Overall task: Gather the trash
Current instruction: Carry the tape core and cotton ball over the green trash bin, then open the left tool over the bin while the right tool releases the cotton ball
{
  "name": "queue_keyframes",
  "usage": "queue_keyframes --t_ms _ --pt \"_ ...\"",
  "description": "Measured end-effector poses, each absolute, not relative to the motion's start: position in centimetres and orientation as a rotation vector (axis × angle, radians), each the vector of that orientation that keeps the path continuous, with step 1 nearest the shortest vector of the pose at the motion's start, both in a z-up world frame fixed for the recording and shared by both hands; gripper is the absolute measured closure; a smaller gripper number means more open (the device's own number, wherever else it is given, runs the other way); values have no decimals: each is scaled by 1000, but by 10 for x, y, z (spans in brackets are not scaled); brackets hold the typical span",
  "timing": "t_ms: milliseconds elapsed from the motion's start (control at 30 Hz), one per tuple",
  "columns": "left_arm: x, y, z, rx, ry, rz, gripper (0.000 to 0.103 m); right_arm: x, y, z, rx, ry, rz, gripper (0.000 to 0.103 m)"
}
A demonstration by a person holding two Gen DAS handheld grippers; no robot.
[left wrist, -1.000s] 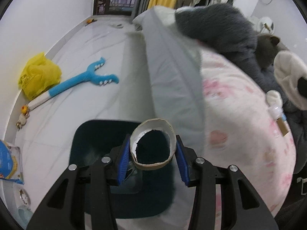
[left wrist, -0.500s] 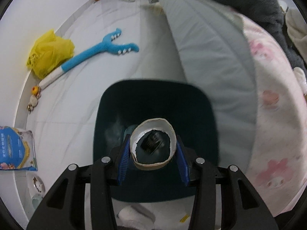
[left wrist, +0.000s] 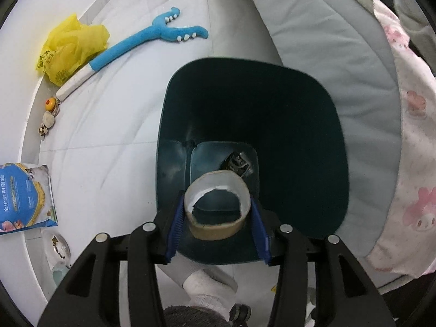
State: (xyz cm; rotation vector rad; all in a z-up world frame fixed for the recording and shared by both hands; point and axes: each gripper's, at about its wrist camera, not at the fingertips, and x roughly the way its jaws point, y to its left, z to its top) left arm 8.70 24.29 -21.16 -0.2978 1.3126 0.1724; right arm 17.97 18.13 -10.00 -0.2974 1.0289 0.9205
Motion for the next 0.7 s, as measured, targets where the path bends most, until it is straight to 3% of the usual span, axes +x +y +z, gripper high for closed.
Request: queue_keyframes --t_ms 333,700 --pt "70 255 -203 -312 1251 132 35 179 201 -132 -313 1110 914 43" --pt "51 282 -185 -336 1133 161 35 179 223 -182 -338 1221 889 43"
